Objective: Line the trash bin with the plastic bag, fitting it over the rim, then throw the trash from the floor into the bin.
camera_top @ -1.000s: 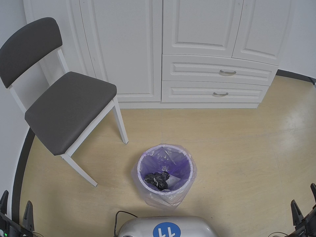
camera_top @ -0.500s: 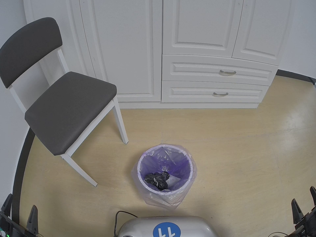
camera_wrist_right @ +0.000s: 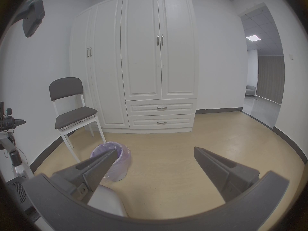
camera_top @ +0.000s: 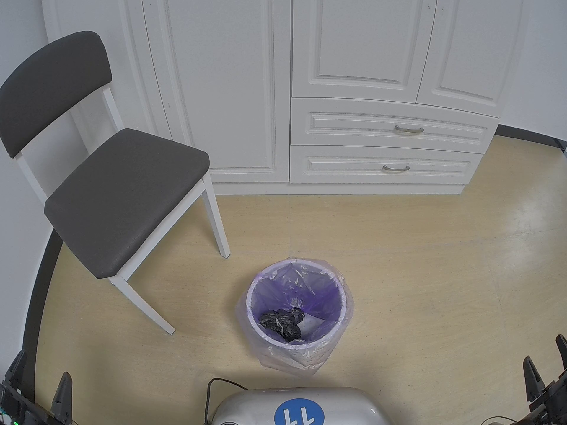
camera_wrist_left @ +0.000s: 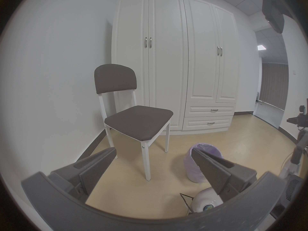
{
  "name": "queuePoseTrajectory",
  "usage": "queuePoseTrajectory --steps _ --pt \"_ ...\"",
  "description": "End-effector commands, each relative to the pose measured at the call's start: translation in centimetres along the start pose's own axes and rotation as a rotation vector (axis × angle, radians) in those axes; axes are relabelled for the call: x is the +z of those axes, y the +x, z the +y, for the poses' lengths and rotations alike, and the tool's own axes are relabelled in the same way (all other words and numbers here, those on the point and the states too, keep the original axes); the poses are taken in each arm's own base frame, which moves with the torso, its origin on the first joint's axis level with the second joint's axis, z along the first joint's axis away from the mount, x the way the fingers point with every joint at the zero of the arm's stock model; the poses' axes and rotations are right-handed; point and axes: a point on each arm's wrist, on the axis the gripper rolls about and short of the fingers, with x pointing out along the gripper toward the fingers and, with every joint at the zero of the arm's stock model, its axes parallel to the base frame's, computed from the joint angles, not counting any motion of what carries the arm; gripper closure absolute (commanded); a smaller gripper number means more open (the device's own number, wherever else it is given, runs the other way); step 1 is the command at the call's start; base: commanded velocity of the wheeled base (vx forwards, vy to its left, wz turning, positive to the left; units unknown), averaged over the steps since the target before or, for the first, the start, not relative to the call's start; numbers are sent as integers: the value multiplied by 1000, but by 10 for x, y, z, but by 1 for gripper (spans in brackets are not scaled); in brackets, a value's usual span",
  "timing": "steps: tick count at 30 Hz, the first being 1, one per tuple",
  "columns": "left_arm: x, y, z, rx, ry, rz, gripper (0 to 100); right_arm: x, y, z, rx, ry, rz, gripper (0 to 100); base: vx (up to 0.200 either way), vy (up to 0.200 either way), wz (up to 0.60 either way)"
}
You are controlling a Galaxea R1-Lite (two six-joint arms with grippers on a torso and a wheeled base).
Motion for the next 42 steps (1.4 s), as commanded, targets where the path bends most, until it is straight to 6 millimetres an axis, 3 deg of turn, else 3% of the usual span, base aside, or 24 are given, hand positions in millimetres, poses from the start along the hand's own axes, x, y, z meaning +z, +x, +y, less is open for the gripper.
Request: queuePoseTrajectory --steps 1,42 --pt "-5 0 0 1 -4 -2 0 -5 0 0 0 1 1 0 0 0 0" --pt "-5 0 0 9 5 -4 0 -5 0 0 -3 7 1 0 0 0 0"
